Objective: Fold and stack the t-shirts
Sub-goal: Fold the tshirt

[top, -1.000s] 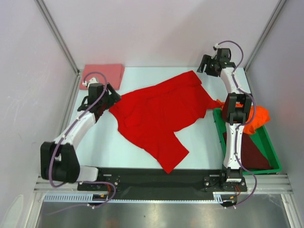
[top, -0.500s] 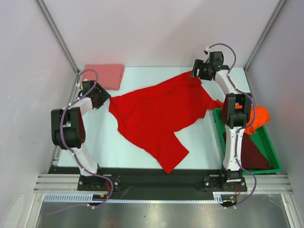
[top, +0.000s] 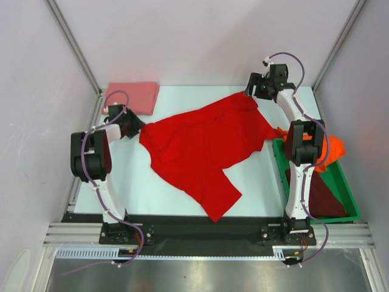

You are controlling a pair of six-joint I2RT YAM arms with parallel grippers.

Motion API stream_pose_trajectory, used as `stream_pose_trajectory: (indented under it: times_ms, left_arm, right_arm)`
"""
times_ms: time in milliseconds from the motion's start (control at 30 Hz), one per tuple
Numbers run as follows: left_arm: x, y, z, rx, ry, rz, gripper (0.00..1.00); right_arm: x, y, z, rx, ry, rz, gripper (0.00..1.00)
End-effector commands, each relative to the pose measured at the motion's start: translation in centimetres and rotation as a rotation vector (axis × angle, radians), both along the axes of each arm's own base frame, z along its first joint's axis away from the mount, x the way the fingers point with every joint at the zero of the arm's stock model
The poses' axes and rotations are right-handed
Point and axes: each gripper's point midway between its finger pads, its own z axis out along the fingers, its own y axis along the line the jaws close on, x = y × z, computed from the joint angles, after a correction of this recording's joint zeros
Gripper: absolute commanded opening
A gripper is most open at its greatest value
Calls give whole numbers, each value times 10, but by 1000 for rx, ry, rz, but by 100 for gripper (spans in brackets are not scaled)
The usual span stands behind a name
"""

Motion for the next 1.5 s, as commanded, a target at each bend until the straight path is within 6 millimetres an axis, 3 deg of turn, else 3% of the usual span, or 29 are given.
stream_pose_trajectory:
  times_ms: [0, 67, 100, 167, 233, 267, 300, 400, 467, 500, 533, 600, 767, 867, 967, 1000, 1033, 1067, 1100, 1467]
  left_arm:
    - [7, 2, -1, -20, -7, -7, 50]
    - [3, 3, -4, -23, 8, -5, 41]
    - [0, 5, -4, -25, 9, -2, 28]
    - [-4, 10, -3, -25, 12, 13, 20]
    - [-11, 18, -1, -29, 10, 35, 5]
    - [-13, 23, -1, -23, 17, 49, 0]
    - [-14, 30, 1, -17, 13, 66, 1]
    - [-21, 45, 10, 22, 27, 104, 0]
    - [-25, 59, 18, 49, 25, 133, 0]
    - [-27, 67, 20, 61, 32, 151, 0]
    - [-28, 69, 22, 63, 24, 153, 1]
    - [-27, 72, 27, 75, 18, 150, 0]
    - [-28, 70, 38, 80, -14, 144, 14]
    - [-34, 68, 40, 82, -14, 157, 32]
    - [-39, 61, 48, 103, -32, 162, 42]
    - [-40, 58, 52, 106, -41, 157, 54]
    - [-42, 57, 52, 106, -38, 158, 56]
    - [-45, 56, 49, 99, -27, 162, 57]
    - [-47, 54, 49, 96, -27, 166, 58]
    - [-74, 2, 71, 43, -84, 75, 59]
  right_arm:
    - [-1, 7, 34, -10, -71, 22, 79]
    - [-1, 5, 23, -27, -54, 16, 79]
    - [1, 3, 20, -36, -51, 9, 79]
    - [5, 0, 10, -50, -38, 3, 80]
    - [9, 0, 6, -53, -39, 1, 80]
    - [13, 0, -10, -55, -16, 4, 79]
    - [20, 0, -1, -55, -39, 2, 79]
    - [28, 2, -24, -49, 0, 2, 78]
    - [39, 7, -15, -31, -33, 15, 77]
    - [42, 9, -27, -21, -24, 18, 77]
    - [50, 12, -22, -8, -58, 27, 77]
    - [56, 16, -35, 4, -64, 29, 75]
    - [78, 33, -38, 58, -161, 60, 72]
    - [87, 46, -41, 124, -200, 75, 70]
    - [99, 56, -44, 174, -254, 71, 67]
    - [103, 58, -41, 181, -272, 64, 66]
    - [107, 59, -44, 187, -277, 55, 65]
    - [109, 59, -58, 202, -258, 44, 64]
    - [114, 61, -47, 215, -284, 40, 63]
    - [120, 66, -61, 256, -283, -11, 56]
